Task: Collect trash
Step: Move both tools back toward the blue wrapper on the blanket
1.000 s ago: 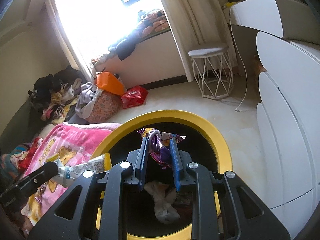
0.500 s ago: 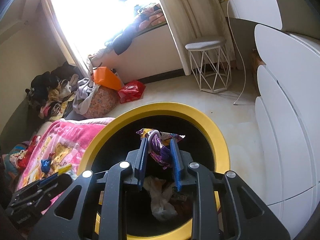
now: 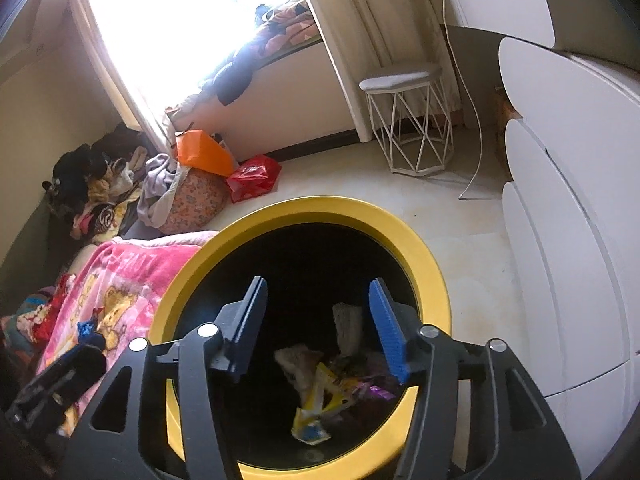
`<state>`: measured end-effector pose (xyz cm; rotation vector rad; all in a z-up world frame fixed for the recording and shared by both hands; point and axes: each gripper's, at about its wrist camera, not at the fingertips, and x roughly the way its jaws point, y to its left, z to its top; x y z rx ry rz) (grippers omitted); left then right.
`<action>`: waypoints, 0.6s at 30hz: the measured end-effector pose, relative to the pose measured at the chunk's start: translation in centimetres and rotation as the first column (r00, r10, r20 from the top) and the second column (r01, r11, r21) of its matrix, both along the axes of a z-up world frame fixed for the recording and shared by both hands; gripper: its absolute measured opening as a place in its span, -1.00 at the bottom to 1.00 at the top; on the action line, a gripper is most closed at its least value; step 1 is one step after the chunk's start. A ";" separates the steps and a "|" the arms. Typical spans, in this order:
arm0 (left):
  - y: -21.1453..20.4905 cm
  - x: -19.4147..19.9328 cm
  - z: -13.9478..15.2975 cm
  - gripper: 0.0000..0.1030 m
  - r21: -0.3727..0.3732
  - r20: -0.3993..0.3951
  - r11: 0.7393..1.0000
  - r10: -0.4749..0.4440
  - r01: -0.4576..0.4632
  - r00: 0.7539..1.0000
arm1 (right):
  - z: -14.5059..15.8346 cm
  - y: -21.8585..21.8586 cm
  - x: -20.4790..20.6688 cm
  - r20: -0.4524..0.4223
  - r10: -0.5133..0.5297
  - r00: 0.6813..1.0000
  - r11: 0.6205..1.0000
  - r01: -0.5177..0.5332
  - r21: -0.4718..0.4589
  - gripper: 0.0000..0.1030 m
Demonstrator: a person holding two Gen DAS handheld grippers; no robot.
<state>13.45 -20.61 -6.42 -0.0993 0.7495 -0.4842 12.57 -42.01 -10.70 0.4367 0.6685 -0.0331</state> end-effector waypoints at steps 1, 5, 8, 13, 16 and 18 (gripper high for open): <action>0.4 -0.1 0.2 0.80 -0.001 0.004 1.000 0.015 -0.015 1.000 | 0.1 0.1 -0.1 0.000 0.001 1.000 1.000 -0.001 -0.005 0.08; 1.6 -0.4 0.8 0.80 -0.012 0.018 0.999 0.047 -0.046 0.999 | 0.6 0.7 -0.3 0.007 0.010 1.000 0.999 -0.009 -0.033 0.10; 2.4 -0.7 1.4 0.80 -0.015 0.037 0.998 0.066 -0.065 0.997 | 1.1 1.2 -0.4 0.018 0.019 1.000 0.999 -0.018 -0.050 0.15; 3.7 -1.1 2.2 0.80 -0.025 0.061 0.995 0.093 -0.092 0.994 | 2.2 2.3 -0.8 0.044 0.037 0.998 0.997 -0.033 -0.073 0.21; 4.6 -1.4 2.7 0.80 -0.028 0.081 0.993 0.114 -0.112 0.990 | 2.8 2.9 -1.1 0.064 0.052 0.997 0.996 -0.047 -0.081 0.27; 5.4 -1.5 3.2 0.80 -0.034 0.094 0.991 0.129 -0.127 0.987 | 3.3 3.4 -1.2 0.080 0.066 0.995 0.994 -0.059 -0.089 0.28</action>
